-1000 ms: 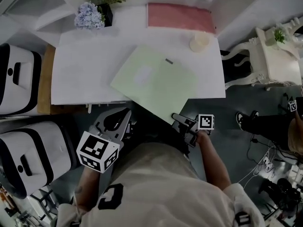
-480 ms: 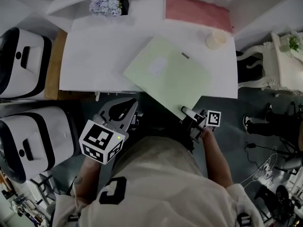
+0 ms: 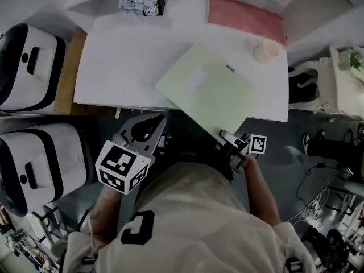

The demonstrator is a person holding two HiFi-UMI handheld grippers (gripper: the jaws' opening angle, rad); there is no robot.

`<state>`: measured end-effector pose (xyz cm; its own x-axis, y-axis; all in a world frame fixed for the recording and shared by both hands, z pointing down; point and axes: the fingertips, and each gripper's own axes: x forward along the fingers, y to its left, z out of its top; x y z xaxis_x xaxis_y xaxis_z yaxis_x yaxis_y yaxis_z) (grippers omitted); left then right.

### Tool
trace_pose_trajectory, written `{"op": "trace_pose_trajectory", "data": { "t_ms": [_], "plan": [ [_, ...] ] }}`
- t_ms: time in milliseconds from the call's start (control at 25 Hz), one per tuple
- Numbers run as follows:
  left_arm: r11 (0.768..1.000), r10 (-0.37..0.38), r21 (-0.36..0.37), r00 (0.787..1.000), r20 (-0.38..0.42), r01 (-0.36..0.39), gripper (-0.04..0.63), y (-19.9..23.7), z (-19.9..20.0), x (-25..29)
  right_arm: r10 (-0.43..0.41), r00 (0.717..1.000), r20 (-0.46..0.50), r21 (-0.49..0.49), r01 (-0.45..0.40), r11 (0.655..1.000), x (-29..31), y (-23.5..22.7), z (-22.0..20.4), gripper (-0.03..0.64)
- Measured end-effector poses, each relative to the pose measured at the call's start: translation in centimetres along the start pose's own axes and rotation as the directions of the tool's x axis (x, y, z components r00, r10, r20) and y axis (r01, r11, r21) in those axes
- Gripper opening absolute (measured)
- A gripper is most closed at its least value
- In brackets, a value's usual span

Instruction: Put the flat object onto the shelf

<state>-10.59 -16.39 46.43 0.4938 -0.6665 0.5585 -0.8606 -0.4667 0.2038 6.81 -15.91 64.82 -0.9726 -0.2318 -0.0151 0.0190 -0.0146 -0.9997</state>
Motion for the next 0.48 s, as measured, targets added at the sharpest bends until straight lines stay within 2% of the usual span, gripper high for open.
{"op": "trace_pose_trajectory", "data": {
  "t_ms": [80,120,160,480],
  "plan": [
    [1.0,-0.001,-0.001,1.0,0.001,0.001,0.014,0.09,-0.17,-0.06,-0.022,1.0,0.001,-0.019,0.022,1.0,0.05,-0.21,0.02,0.485],
    [1.0,-0.001,0.0,1.0,0.002,0.001,0.014,0.14,-0.25,-0.1,-0.033,0.999,0.008,-0.027,0.034,0.999,-0.01,-0.36,0.06,0.461],
    [1.0,-0.001,0.001,1.0,0.003,0.001,0.013,0.22,-0.32,-0.14,-0.041,0.999,0.017,-0.031,0.041,0.999,-0.07,-0.48,0.11,0.34],
    [1.0,-0.01,0.008,1.0,0.016,0.01,0.014,0.72,-0.24,-0.47,-0.05,0.998,0.043,-0.015,0.051,0.999,0.07,-0.4,0.05,0.307]
  ]
}}
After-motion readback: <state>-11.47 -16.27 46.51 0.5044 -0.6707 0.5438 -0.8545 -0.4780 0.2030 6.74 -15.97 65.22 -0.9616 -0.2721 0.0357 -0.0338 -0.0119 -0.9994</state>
